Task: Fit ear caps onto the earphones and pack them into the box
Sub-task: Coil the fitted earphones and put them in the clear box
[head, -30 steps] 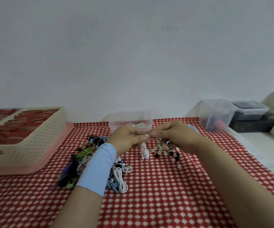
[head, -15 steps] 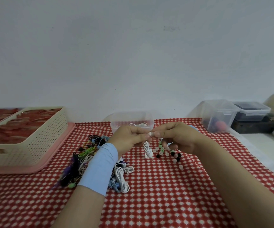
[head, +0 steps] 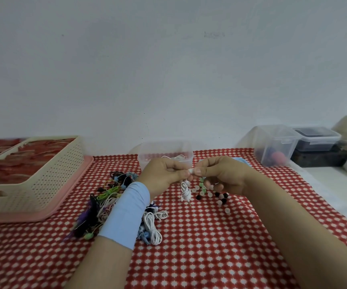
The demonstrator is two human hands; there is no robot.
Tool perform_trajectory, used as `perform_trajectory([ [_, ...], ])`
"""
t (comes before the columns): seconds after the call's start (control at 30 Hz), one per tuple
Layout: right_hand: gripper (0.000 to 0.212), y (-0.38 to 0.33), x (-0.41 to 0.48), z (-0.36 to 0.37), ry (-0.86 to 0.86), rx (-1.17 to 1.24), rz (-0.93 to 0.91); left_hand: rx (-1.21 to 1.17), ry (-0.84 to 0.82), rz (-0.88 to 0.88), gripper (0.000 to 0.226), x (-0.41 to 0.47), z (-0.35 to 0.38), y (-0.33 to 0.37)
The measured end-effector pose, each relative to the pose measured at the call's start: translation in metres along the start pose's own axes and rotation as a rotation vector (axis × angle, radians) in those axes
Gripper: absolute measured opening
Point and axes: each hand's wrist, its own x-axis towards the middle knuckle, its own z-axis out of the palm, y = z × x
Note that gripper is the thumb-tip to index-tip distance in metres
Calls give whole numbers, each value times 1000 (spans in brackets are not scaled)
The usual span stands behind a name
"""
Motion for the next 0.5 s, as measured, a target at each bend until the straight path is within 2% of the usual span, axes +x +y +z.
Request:
perform_trajectory([
  [0.17, 19, 2, 2, 2, 80, -60, -62, 81, 55, -16, 11, 2, -1, 0],
  [0.3, 14, -3, -3, 6, 120, -217, -131, 174, 110, -38, 16, 4, -4, -1],
  [0.5, 7, -2, -3, 15, 215, -288, -192, 215, 124, -46, 15, 4, -2, 3],
])
